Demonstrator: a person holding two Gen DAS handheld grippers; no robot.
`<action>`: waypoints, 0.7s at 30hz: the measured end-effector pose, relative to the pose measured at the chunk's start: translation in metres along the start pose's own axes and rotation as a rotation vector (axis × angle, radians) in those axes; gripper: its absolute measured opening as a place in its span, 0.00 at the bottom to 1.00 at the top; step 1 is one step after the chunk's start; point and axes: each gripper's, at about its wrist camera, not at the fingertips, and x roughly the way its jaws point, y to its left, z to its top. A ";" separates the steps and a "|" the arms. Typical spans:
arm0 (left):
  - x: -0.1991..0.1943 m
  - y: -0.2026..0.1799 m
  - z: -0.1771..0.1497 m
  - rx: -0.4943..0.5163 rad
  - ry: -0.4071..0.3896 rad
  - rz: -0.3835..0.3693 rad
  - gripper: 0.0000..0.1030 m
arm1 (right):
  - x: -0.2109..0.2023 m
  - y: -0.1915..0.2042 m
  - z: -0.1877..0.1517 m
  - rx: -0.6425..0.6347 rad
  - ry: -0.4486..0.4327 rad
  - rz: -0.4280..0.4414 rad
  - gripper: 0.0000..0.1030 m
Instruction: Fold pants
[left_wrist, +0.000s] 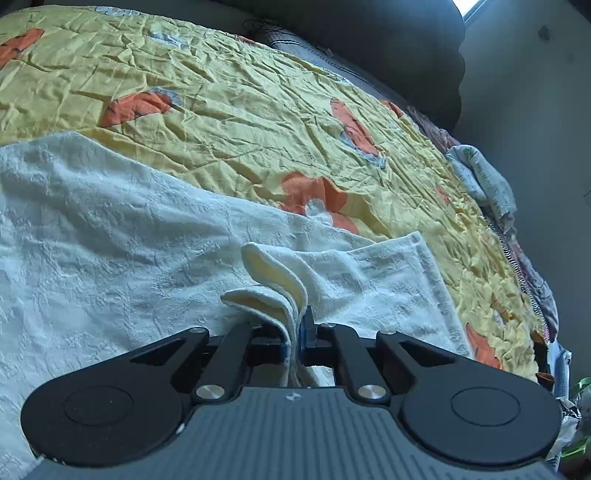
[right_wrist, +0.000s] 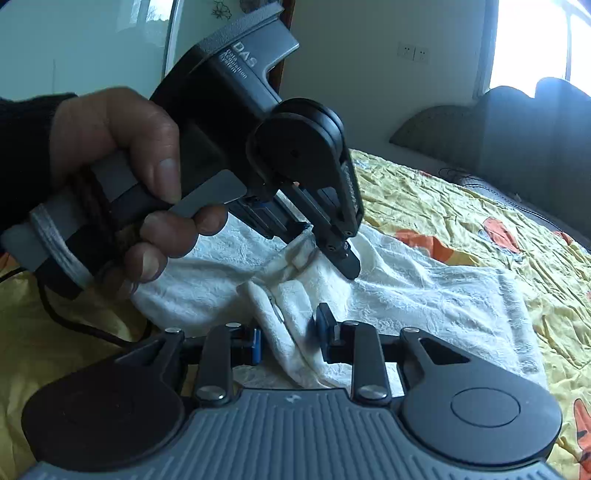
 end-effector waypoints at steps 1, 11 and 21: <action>-0.002 0.000 0.001 0.006 -0.003 -0.006 0.08 | -0.006 -0.005 -0.001 0.007 -0.019 0.018 0.39; -0.013 0.016 -0.005 -0.037 -0.029 -0.010 0.08 | -0.058 -0.066 -0.009 0.270 -0.144 0.207 0.72; -0.033 0.046 -0.004 -0.110 -0.005 -0.035 0.24 | -0.017 -0.098 -0.022 0.412 0.034 0.172 0.72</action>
